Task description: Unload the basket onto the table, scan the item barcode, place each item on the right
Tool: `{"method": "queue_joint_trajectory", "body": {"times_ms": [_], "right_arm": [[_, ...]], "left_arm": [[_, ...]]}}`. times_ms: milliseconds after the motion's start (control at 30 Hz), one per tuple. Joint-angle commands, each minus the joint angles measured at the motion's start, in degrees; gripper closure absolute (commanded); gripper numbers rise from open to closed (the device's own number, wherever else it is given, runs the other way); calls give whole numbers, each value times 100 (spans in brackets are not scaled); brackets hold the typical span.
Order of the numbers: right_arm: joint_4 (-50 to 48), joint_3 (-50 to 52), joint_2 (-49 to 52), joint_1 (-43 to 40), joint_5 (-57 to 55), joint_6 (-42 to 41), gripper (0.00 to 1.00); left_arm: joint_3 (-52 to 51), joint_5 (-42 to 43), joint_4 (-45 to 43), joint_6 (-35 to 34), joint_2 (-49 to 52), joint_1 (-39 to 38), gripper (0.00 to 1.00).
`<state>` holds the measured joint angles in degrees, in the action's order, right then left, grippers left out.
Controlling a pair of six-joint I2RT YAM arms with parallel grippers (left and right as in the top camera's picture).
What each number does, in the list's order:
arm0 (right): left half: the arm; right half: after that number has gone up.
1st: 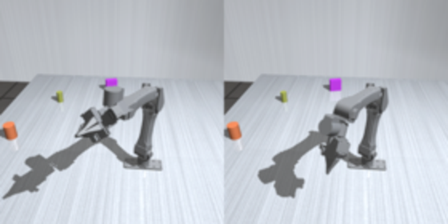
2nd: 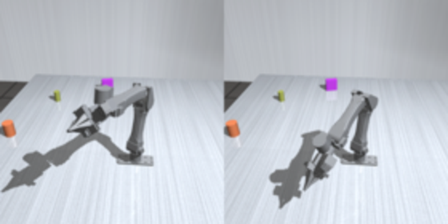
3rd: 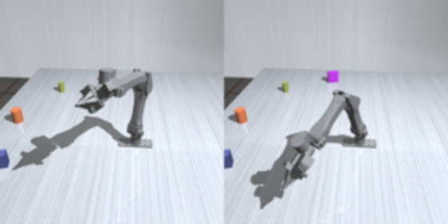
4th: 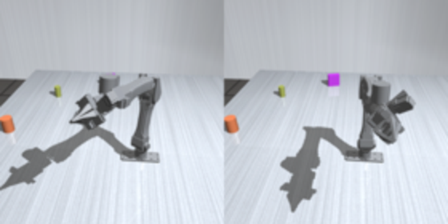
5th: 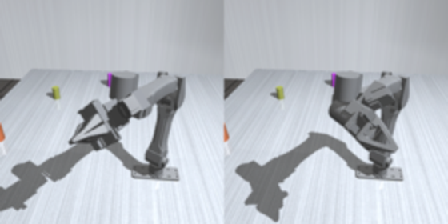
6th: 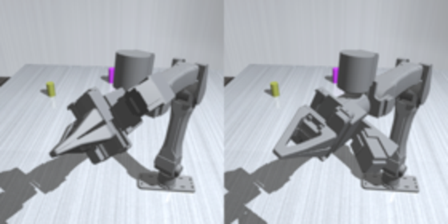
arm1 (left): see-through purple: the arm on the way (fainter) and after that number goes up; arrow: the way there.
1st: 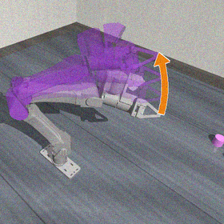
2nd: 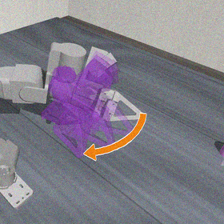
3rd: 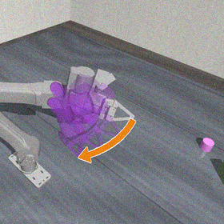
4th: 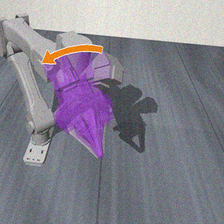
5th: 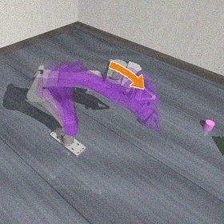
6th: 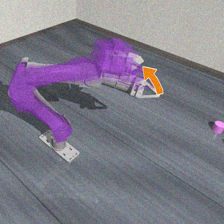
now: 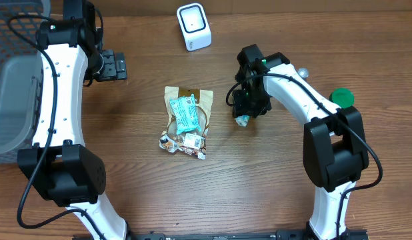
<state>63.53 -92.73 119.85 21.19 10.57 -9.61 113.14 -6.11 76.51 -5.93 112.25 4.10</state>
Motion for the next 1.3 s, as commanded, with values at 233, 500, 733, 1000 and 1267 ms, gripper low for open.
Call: {"method": "queue_joint_trajectory", "body": {"times_ms": [233,500,733,1000,1267], "right_arm": [[-420,-160,-81,-4,966,50,56],[-540,-160,-81,-291,243,-844,2],[-444,-140,-81,-450,367,-846,0],[-592,125,-81,-411,365,-1390,44],[-1158,568,-81,-391,365,-1596,56]], "left_arm": [[92,-24,-7,61,-15,-35,0],[92,-26,-7,61,-15,-37,0],[92,-26,-7,63,-15,-37,1],[92,-26,-7,63,-15,-37,0],[92,-26,-7,61,-15,-37,0]]}}
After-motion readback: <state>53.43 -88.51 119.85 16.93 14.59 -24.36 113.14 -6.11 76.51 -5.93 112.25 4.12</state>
